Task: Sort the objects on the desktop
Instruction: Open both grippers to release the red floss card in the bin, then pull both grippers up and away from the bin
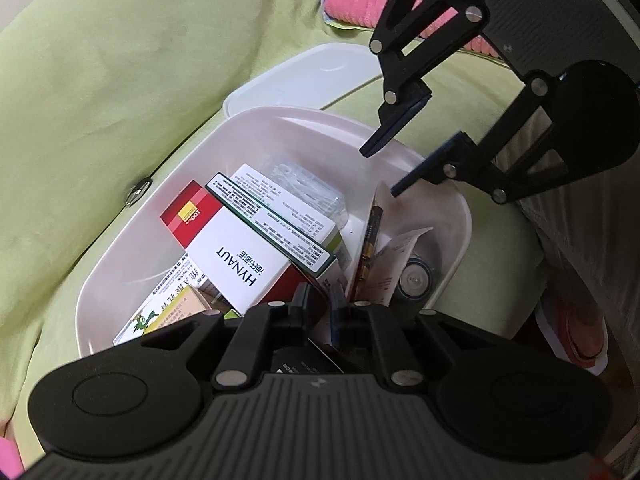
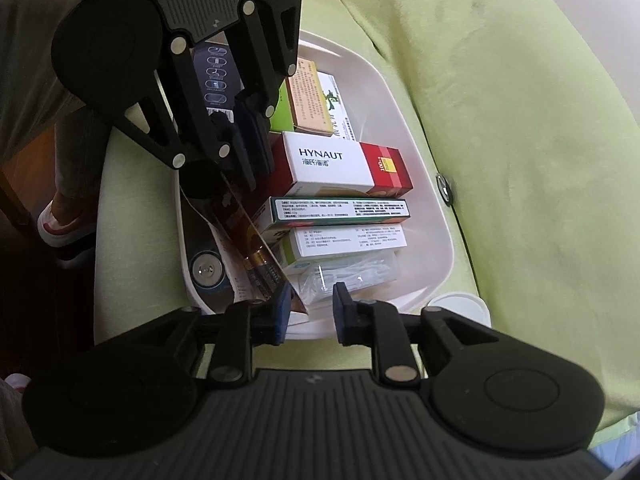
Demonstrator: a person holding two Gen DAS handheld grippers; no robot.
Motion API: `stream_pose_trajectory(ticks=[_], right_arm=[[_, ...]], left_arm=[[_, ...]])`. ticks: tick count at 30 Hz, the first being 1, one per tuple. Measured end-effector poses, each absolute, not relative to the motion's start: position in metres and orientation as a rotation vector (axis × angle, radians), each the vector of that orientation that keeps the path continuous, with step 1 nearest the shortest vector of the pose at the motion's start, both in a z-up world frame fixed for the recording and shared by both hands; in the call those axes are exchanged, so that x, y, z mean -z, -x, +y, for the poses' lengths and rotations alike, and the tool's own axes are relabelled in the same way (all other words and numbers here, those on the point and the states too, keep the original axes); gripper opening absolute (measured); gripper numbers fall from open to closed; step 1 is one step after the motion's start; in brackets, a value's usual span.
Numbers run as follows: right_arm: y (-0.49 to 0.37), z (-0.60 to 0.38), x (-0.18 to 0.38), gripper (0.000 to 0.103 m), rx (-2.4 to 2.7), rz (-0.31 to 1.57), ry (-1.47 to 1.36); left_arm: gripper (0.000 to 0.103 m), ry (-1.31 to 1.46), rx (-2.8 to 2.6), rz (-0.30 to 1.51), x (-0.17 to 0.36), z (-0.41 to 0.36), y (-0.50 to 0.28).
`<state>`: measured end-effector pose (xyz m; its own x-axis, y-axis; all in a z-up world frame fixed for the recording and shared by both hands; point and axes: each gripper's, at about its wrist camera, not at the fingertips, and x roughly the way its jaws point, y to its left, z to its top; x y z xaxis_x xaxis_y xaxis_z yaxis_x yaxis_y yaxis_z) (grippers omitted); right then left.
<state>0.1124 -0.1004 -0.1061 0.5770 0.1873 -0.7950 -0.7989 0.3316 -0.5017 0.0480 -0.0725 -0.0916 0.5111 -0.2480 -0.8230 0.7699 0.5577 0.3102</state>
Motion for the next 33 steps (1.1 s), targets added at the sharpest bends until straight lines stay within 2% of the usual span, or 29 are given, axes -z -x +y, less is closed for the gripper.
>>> stream_pose_trajectory(ticks=[3,5,9,13,15,17,18,20,23,33], right_arm=[[-0.110,-0.100,0.104,0.025,-0.710,0.696,1.036],[-0.109,-0.101,0.103,0.030,-0.703,0.692,1.036],[-0.105,-0.101,0.101,0.061,-0.679,0.667,1.043],[-0.102,-0.101,0.098,0.070,-0.657,0.646,1.041],[-0.100,-0.101,0.097,0.081,-0.643,0.632,1.044],[-0.098,-0.101,0.095,0.089,-0.626,0.611,1.050],[-0.098,-0.101,0.095,0.095,-0.617,0.601,1.053],[-0.096,-0.101,0.094,0.101,-0.599,0.582,1.058],[-0.097,-0.100,0.094,0.101,-0.579,0.577,1.055],[-0.099,-0.102,0.091,0.101,-0.529,0.574,1.018]], left_arm=[[0.017,-0.735,0.679,0.812,0.089,-0.072,-0.047],[0.033,-0.734,0.674,0.806,0.087,-0.072,-0.045],[0.036,-0.721,0.666,0.799,0.082,-0.071,-0.041],[0.045,-0.705,0.644,0.793,0.076,-0.069,-0.039],[0.049,-0.693,0.636,0.795,0.073,-0.068,-0.039],[0.060,-0.686,0.619,0.790,0.069,-0.067,-0.037],[0.062,-0.683,0.611,0.786,0.067,-0.066,-0.037],[0.070,-0.674,0.597,0.785,0.063,-0.064,-0.036],[0.078,-0.670,0.562,0.788,0.060,-0.063,-0.036],[0.079,-0.629,0.514,0.794,0.050,-0.055,-0.034]])
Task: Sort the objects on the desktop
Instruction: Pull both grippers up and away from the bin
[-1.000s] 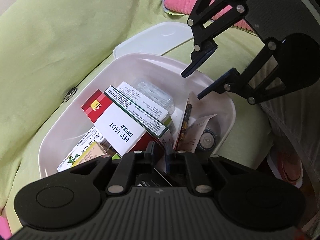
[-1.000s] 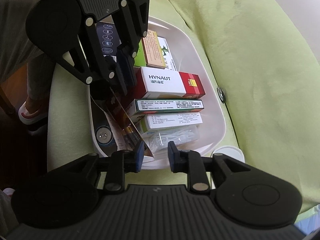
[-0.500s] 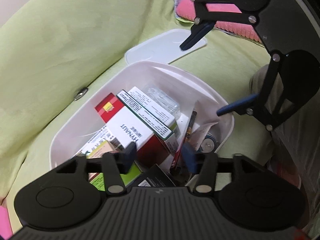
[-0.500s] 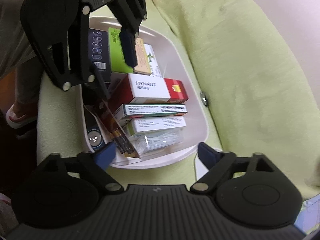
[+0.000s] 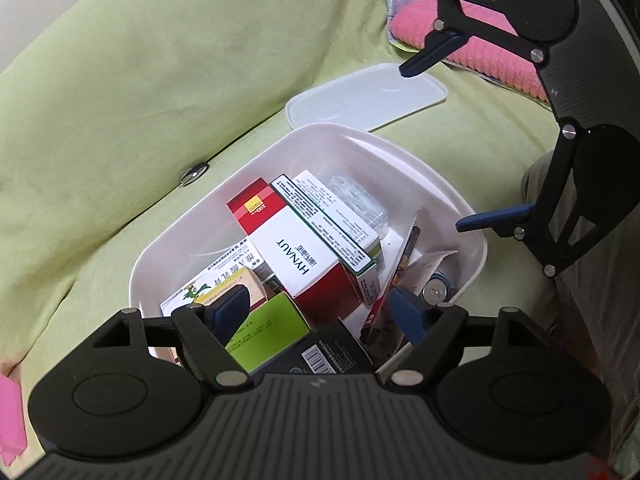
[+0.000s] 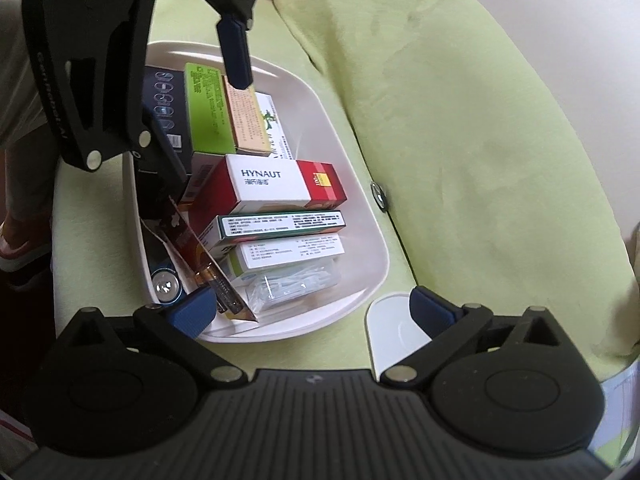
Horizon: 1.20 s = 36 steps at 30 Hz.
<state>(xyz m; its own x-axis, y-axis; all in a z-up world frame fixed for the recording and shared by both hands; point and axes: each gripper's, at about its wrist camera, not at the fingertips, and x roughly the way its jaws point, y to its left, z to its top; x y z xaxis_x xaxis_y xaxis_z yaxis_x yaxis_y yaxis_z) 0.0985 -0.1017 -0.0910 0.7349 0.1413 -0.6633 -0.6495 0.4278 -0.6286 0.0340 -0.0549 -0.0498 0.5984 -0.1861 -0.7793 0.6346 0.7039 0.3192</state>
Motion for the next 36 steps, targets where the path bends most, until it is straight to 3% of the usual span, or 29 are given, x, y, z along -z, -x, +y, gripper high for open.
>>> stream_pose_trajectory(ticks=[6,9,21,23,36], right_arm=[[-0.098,-0.104,0.084,0.101,-0.507,0.582,0.944],[-0.098,-0.104,0.081,0.101,-0.495,0.593,0.909],[-0.096,-0.100,0.068,0.101,-0.464,0.640,0.740],[-0.097,-0.100,0.067,0.101,-0.462,0.651,0.716],[-0.105,-0.098,0.063,0.101,-0.442,0.759,0.566]], left_arm=[[0.082,-0.592,0.501,0.794,0.041,-0.051,-0.028],[0.090,-0.575,0.487,0.793,0.037,-0.048,-0.023],[0.092,-0.484,0.414,0.792,0.019,-0.037,-0.003],[0.101,-0.478,0.393,0.784,0.016,-0.035,0.001],[0.102,-0.360,0.339,0.815,0.004,-0.022,0.000]])
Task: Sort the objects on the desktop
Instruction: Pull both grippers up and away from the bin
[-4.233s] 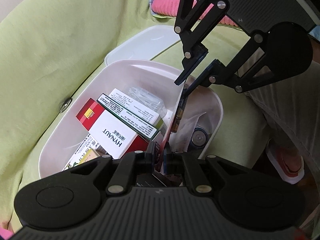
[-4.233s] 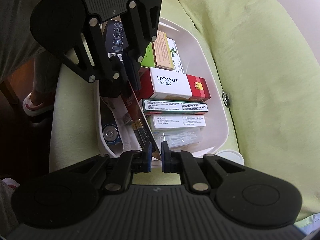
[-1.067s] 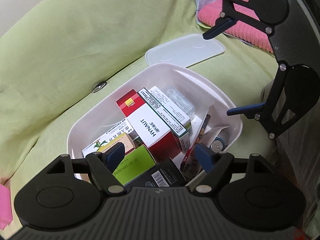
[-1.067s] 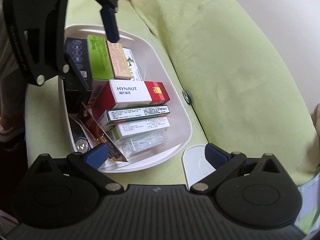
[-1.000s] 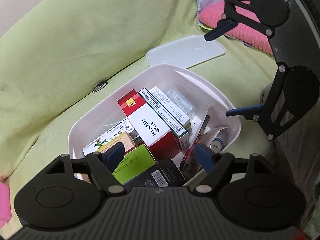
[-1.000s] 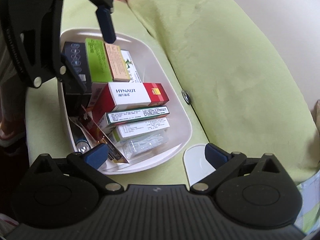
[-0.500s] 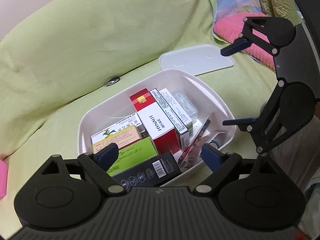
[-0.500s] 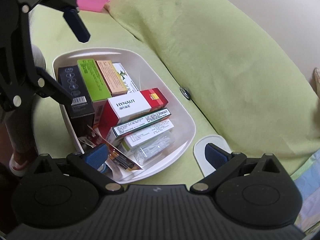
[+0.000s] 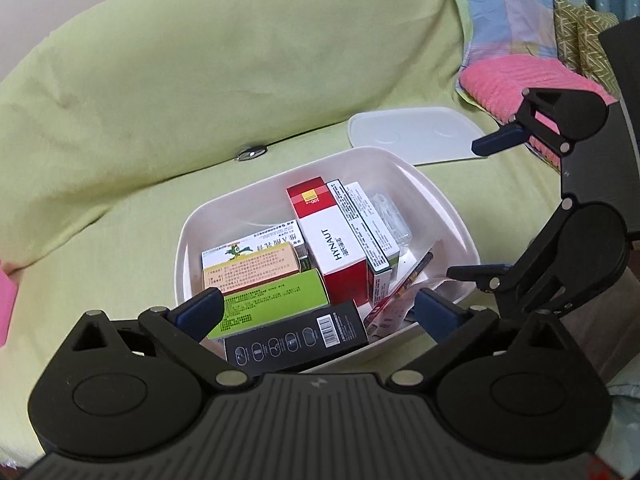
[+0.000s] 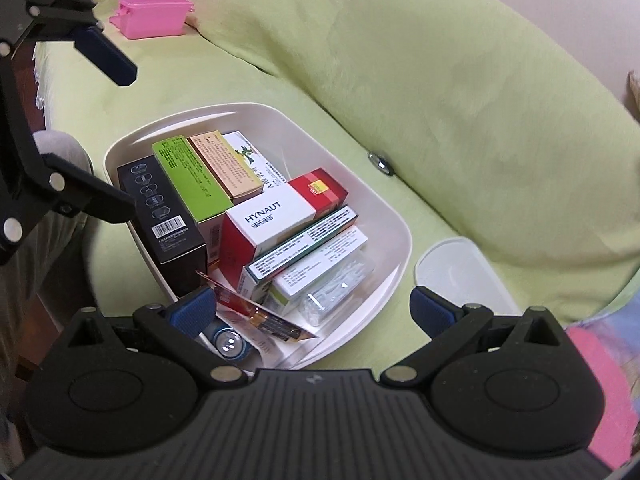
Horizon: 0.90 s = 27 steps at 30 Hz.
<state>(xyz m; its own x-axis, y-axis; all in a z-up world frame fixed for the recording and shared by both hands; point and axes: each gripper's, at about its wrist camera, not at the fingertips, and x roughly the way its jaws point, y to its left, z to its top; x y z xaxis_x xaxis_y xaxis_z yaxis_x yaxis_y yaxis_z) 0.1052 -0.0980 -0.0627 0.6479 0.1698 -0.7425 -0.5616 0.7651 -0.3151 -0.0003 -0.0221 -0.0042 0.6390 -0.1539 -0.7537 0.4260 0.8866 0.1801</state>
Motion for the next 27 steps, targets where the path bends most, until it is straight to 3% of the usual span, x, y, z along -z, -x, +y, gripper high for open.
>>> stream_pose_trajectory(ticks=[11,20,27], right_arm=[[-0.124,-0.118,0.063,0.101,-0.457,0.861,0.373],[-0.137,-0.157,0.032,0.101,-0.569,0.693,0.168],[-0.175,-0.179,0.037,0.101,-0.566,0.785,0.039]], left_arm=[[0.102,-0.274,0.374,0.852,0.000,-0.014,-0.018],[0.102,-0.200,0.390,0.878,-0.007,0.005,-0.056],[0.102,-0.149,0.419,0.871,-0.015,0.019,-0.096]])
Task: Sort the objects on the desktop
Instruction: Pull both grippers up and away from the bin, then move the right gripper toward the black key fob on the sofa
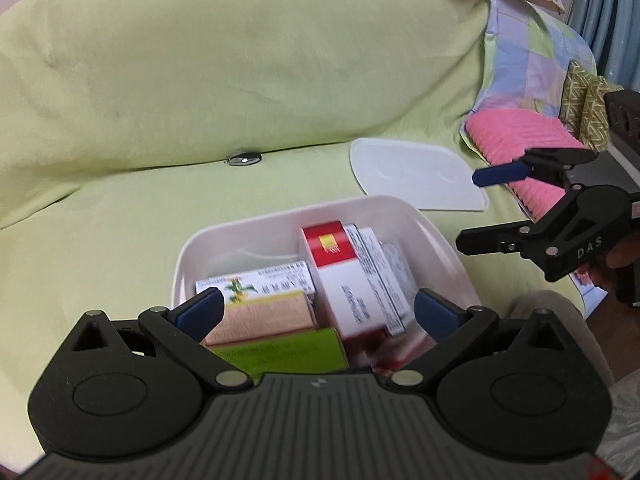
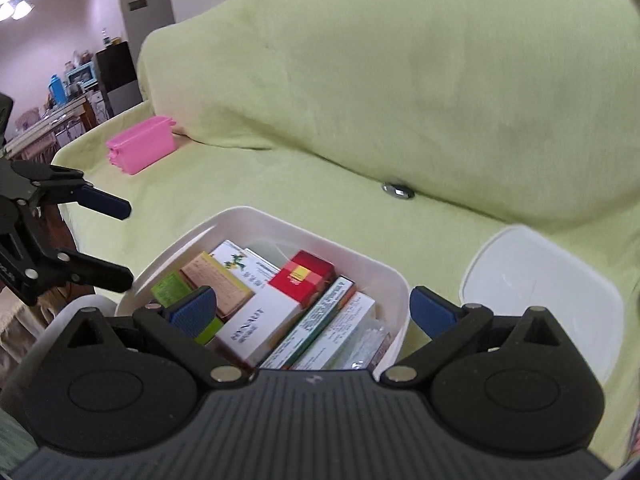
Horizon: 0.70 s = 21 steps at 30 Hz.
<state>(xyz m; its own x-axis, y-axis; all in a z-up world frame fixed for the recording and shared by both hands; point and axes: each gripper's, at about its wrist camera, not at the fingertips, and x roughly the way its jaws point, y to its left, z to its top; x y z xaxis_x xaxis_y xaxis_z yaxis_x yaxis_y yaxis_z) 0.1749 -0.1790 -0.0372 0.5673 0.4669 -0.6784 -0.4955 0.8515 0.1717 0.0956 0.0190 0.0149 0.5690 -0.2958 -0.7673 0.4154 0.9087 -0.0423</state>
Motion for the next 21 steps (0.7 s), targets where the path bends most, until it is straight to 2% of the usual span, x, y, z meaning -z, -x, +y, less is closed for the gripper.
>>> stream_pose_trajectory(ticks=[21], right_arm=[[-0.368,-0.159,0.101,0.101,-0.680,0.817,0.107]], left_arm=[[0.102,-0.157,0.448,0.902,0.009,0.039,-0.225]])
